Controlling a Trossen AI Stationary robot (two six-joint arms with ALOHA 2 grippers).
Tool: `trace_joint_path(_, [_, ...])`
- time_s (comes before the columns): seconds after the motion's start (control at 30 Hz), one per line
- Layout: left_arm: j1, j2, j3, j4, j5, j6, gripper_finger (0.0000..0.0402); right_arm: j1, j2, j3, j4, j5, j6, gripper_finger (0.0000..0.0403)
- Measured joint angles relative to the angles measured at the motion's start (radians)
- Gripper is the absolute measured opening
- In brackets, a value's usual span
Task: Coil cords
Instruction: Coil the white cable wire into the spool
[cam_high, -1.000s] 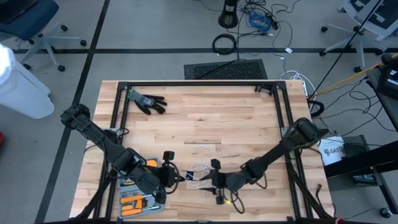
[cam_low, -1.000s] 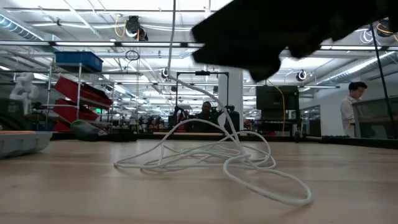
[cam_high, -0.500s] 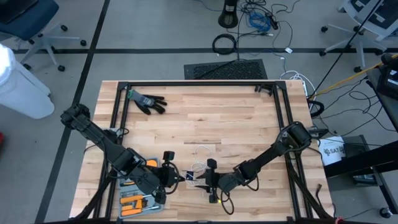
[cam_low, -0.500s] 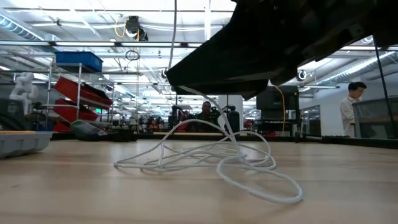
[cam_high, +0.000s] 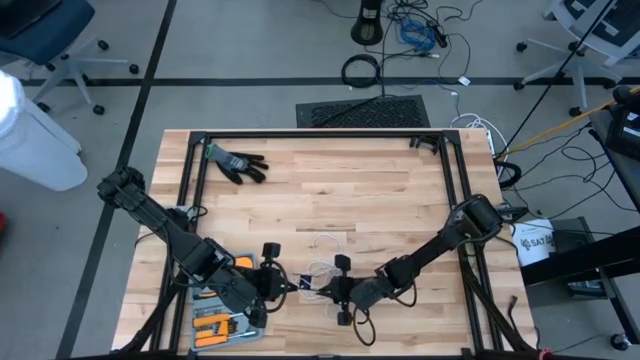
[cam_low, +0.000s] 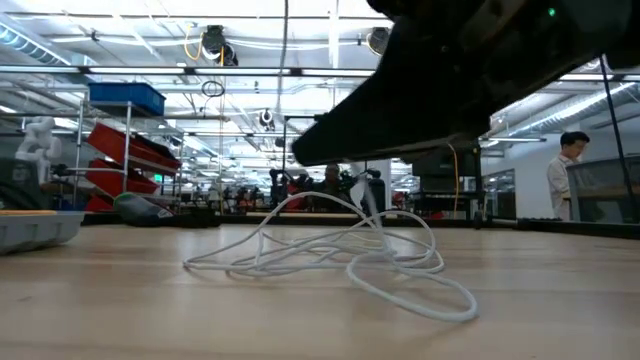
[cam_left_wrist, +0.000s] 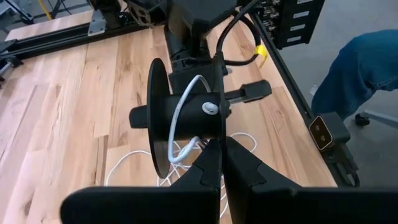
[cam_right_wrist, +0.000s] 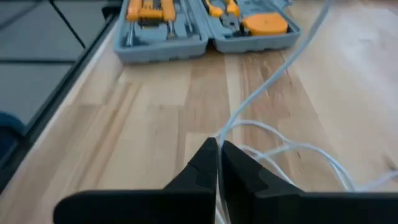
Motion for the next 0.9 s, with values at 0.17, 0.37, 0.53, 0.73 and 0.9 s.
trace_joint_path(0.17, [0.000,0.000,0.000,-0.018,0.002,0.000,0.0006,0.027,-0.126,0.000,-0.252,-0.012,0.008,0.0002])
trace_joint_path(0.37, [-0.003,0.000,0.000,-0.036,0.003,-0.001,0.0006,0.097,-0.318,0.000,-0.443,-0.031,0.030,0.0001])
trace_joint_path(0.53, [-0.003,0.000,0.000,-0.037,0.000,-0.004,0.0006,0.146,-0.436,0.000,-0.476,-0.025,0.012,0.0001])
trace_joint_path(0.73, [-0.003,0.000,0.000,-0.036,-0.007,-0.004,0.0006,0.189,-0.510,0.049,-0.559,-0.024,-0.044,0.0000])
trace_joint_path(0.9, [0.005,0.000,0.000,-0.036,0.004,-0.028,0.0006,0.189,-0.513,0.152,-0.647,0.034,-0.131,0.0000])
